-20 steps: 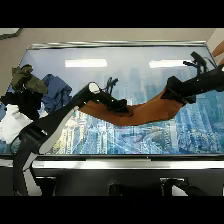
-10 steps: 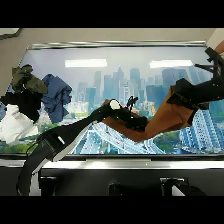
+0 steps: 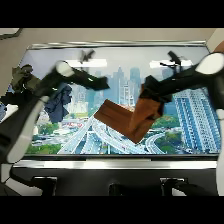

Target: Fold the shirts.

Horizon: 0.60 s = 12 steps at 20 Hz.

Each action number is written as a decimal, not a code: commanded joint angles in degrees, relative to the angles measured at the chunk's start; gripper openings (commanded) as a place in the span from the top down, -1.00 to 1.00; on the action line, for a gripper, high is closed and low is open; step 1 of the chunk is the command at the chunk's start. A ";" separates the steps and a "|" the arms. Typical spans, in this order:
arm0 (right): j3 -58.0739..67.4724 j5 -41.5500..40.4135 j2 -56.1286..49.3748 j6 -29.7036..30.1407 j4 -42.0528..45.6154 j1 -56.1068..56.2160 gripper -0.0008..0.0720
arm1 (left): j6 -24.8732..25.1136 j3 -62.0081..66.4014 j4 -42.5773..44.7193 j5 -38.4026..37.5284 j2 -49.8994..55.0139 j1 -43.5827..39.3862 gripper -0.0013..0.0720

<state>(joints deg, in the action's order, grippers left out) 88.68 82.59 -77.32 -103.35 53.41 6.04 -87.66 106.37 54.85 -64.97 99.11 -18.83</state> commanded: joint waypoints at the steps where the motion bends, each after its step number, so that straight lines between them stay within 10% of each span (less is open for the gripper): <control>1: 0.02 -12.17 -11.61 -1.11 -6.80 6.71 0.87 | 0.22 0.00 8.63 -3.15 -11.08 11.21 0.89; 4: 0.02 -18.47 -22.14 -3.32 -12.70 10.54 0.84 | 0.68 0.00 8.63 -3.41 -19.34 16.09 0.89; 7: 0.04 -21.05 -28.35 -2.80 -18.36 12.11 -0.56 | 1.42 0.00 8.68 -3.54 -24.90 16.70 0.89; 12: 0.09 -10.25 -20.48 3.06 -8.92 1.44 -0.77 | 3.87 -0.02 9.29 -5.33 -26.71 16.68 0.89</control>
<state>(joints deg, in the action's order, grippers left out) 88.73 66.48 -100.86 -102.54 38.44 12.67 -85.47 106.37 63.37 -69.38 73.95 -2.68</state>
